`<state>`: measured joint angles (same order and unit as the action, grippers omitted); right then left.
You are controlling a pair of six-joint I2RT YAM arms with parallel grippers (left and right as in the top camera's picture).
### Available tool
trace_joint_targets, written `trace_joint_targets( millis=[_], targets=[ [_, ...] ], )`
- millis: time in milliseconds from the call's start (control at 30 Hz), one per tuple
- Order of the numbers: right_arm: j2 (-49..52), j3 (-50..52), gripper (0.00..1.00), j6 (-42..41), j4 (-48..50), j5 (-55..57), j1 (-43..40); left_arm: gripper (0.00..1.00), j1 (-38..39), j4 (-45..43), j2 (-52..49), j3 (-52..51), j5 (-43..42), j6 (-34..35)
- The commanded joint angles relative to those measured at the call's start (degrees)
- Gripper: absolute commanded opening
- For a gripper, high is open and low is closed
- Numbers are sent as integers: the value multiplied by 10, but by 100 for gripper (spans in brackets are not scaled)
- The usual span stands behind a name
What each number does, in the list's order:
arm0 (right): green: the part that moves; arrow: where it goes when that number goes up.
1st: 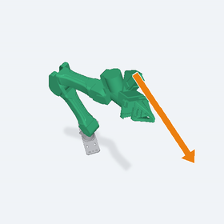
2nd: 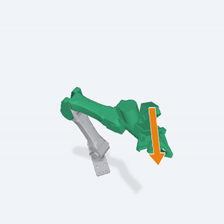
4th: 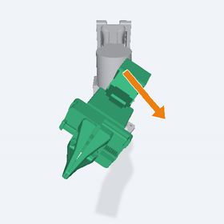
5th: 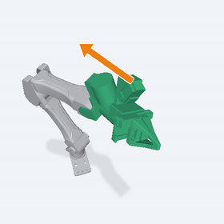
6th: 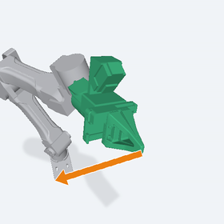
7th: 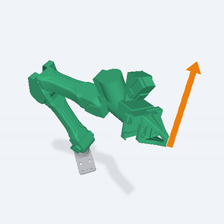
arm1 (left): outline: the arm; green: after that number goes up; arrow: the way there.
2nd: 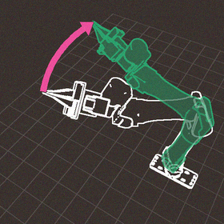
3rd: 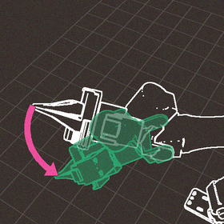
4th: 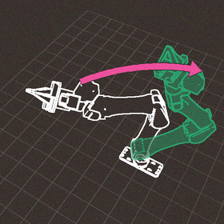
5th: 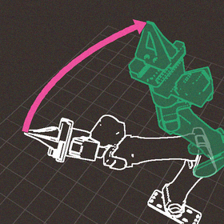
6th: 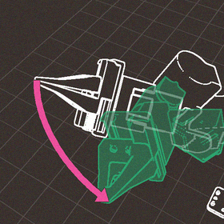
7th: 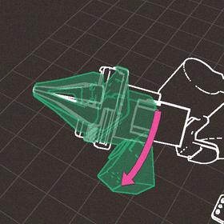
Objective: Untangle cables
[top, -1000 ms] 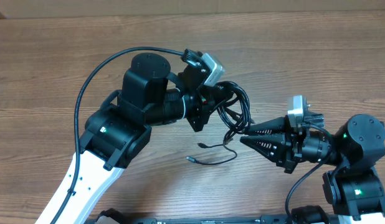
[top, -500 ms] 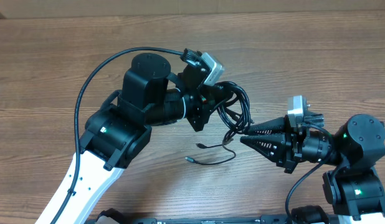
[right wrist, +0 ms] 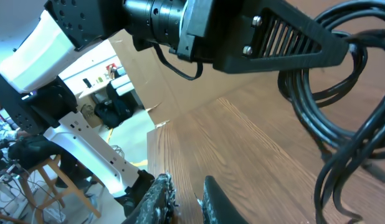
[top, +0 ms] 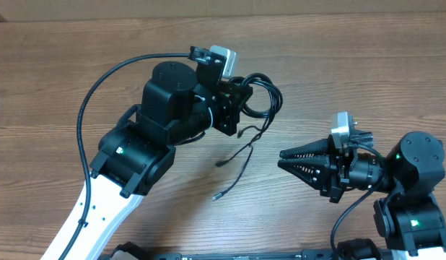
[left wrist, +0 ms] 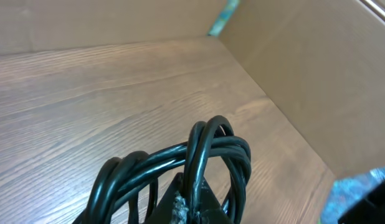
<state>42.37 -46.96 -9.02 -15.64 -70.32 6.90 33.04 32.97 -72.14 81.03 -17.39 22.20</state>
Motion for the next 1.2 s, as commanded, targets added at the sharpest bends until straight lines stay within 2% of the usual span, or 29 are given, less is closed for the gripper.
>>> trace_joint_targets(
  millis=[0, 133, 300, 367, 433, 533, 567, 667, 700, 833, 1000, 1033, 1067, 1167],
  targets=[
    [-4, -11, 15, -1, -2, -5, 2, 4, 4, -7, 2, 5, 30, 23],
    [-4, -11, 18, -1, -1, -5, 2, 4, 4, -7, 2, 5, 30, 23],
    [-4, -11, 62, -1, -2, -5, 2, 4, 4, -7, 2, 5, 28, 22],
    [-4, -11, 75, -1, -4, 2, 2, 4, 4, -6, 2, 5, 28, 16],
    [-4, -11, 80, -1, -11, 11, 2, 4, 4, -3, 2, 5, 27, -8],
    [-4, -11, 84, -1, -23, 42, 2, 4, 4, 3, 2, 5, 23, -41],
    [-4, -11, 87, -7, -40, 78, 2, 4, 4, 8, 2, 5, 12, -67],
    [-4, -11, 93, -64, -65, 173, 2, 4, 4, 24, 3, 5, -14, -114],
    [-4, -11, 98, -98, -78, 221, 2, 4, 4, 37, 3, 5, -26, -134],
    [-3, -11, 99, -166, -102, 294, 2, 4, 3, 38, 3, 5, -39, -145],
    [-3, -28, 96, -182, -102, 285, 2, 4, 3, 84, 3, 5, -39, -255],
    [-3, -38, 93, -181, -102, 272, 2, 4, 3, 83, 3, 5, -39, -274],
    [-3, -42, 89, -163, -98, 250, 2, 4, 4, 76, 3, 5, -42, -274],
    [-3, -42, 86, -57, -76, 161, 2, 4, 4, 57, 3, 5, -106, -274]
  ],
)
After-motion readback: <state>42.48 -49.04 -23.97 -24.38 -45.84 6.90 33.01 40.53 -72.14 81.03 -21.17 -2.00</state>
